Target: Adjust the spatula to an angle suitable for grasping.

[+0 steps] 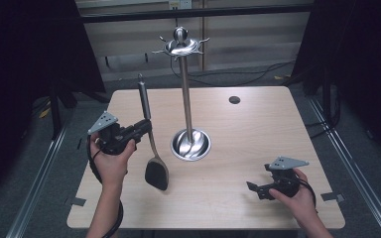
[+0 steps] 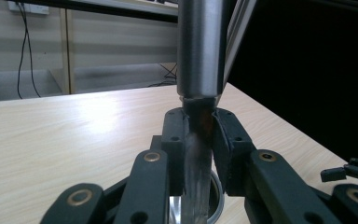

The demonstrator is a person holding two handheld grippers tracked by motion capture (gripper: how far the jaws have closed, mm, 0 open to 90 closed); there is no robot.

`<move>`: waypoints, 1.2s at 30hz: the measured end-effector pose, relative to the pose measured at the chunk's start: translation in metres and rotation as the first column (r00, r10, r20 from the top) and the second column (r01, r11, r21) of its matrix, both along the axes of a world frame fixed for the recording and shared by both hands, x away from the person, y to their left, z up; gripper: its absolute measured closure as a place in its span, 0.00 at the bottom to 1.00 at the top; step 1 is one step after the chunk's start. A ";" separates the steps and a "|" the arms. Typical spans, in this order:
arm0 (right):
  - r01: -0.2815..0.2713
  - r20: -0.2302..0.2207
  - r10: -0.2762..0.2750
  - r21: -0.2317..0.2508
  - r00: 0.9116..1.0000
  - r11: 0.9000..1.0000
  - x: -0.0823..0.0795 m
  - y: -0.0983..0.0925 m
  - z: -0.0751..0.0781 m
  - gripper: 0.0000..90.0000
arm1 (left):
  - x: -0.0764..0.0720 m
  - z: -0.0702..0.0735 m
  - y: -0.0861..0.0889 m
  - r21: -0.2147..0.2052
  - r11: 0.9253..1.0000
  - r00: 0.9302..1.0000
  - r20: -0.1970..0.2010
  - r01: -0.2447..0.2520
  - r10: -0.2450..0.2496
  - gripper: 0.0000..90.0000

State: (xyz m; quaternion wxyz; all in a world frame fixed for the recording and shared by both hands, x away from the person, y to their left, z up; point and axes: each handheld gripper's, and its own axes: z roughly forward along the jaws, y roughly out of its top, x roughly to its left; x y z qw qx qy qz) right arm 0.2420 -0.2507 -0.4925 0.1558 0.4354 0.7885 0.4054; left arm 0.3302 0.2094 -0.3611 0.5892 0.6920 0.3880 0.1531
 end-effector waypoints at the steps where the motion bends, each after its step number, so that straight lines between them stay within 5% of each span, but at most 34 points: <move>1: -0.002 0.001 0.002 0.000 1.000 1.000 0.000 0.000 0.000 0.04 | 0.000 0.001 0.000 -0.003 1.000 1.000 0.009 0.004 -0.004 0.84; 12: -0.003 0.000 0.003 0.000 1.000 1.000 0.000 0.000 0.000 0.04 | -0.006 0.012 -0.006 -0.028 0.999 0.998 0.051 0.040 -0.039 0.84; 36: -0.008 0.005 0.008 -0.005 1.000 1.000 0.000 0.001 0.000 0.04 | -0.024 0.035 -0.033 0.041 0.995 0.991 0.097 0.093 -0.097 0.84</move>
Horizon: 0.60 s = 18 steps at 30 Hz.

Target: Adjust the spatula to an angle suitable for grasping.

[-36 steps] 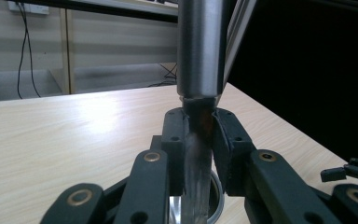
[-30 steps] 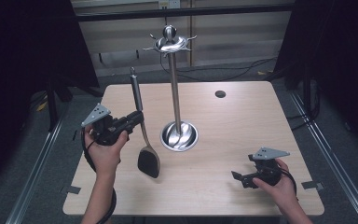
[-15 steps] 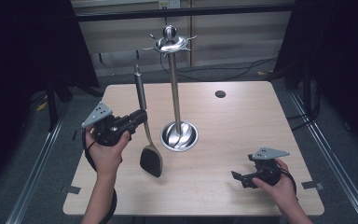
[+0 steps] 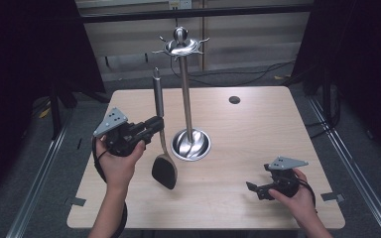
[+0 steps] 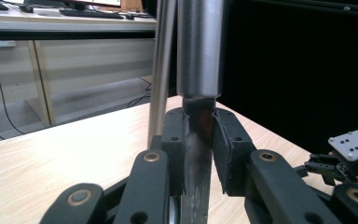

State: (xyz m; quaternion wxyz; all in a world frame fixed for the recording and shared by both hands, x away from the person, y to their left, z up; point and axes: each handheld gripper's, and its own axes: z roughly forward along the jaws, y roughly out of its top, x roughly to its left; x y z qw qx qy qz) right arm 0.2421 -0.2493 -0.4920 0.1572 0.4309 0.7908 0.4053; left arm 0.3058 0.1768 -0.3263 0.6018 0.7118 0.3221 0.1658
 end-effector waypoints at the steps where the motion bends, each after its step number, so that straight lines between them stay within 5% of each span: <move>1: 0.000 0.001 0.000 0.000 1.000 1.000 0.000 0.000 0.000 0.04 | 0.000 0.001 0.000 0.007 1.000 1.000 0.002 0.000 0.000 0.84; 18: -0.003 0.001 0.003 0.002 1.000 1.000 0.000 0.000 0.000 0.04 | -0.003 0.012 -0.016 -0.008 1.000 0.999 0.022 0.025 -0.025 0.84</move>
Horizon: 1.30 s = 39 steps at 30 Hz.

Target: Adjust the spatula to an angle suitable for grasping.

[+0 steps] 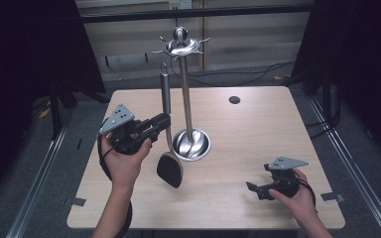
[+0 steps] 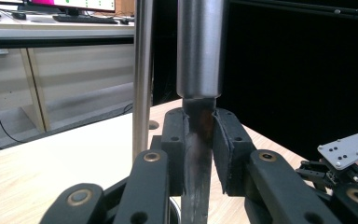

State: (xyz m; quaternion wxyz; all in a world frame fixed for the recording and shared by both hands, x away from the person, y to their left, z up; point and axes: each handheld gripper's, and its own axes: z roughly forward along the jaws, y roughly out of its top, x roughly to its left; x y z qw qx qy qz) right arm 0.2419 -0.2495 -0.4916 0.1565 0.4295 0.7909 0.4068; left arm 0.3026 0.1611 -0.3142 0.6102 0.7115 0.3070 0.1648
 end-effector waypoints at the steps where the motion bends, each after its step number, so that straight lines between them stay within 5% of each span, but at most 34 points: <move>1: 0.000 0.000 0.000 0.001 1.000 1.000 0.000 0.000 0.000 0.04 | -0.001 0.001 0.000 0.007 1.000 1.000 -0.005 -0.011 0.011 0.84; 18: -0.002 -0.001 0.002 0.001 1.000 1.000 0.000 0.000 0.000 0.04 | 0.003 0.007 -0.009 -0.013 1.000 1.000 0.001 -0.003 0.003 0.84; 39: -0.001 -0.004 0.001 0.004 1.000 1.000 0.000 0.000 0.000 0.04 | 0.008 0.006 -0.021 0.026 0.999 1.000 0.002 -0.032 0.032 0.84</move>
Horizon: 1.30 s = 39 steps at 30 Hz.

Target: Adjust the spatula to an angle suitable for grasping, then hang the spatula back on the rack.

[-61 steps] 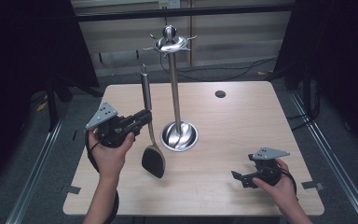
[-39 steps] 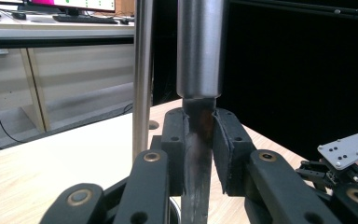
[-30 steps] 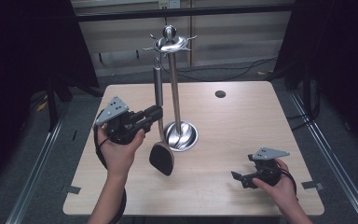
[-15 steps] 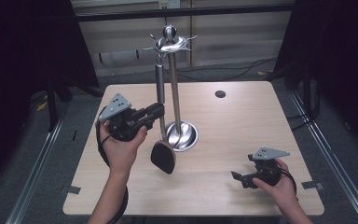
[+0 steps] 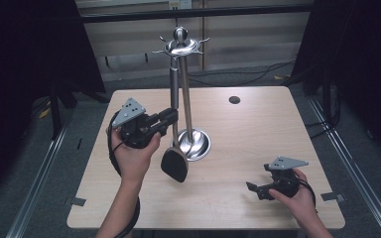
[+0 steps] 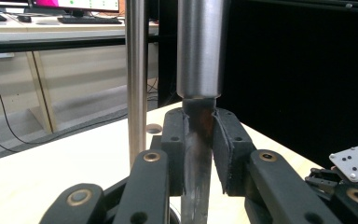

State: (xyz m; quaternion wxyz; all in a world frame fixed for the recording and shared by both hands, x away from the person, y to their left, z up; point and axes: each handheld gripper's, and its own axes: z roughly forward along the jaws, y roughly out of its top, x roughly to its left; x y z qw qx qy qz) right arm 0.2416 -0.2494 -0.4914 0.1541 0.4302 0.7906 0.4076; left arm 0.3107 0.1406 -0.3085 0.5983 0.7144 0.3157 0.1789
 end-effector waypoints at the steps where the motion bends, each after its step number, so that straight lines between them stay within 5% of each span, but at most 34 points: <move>1: -0.001 0.000 0.001 0.000 1.000 1.000 0.000 0.000 0.000 0.04 | 0.000 0.000 0.000 0.001 1.000 1.000 0.000 0.001 -0.001 0.84; 39: -0.005 -0.001 0.005 0.001 1.000 1.000 0.000 0.001 0.000 0.04 | 0.009 -0.009 -0.007 0.011 0.999 0.999 0.018 -0.037 0.036 0.84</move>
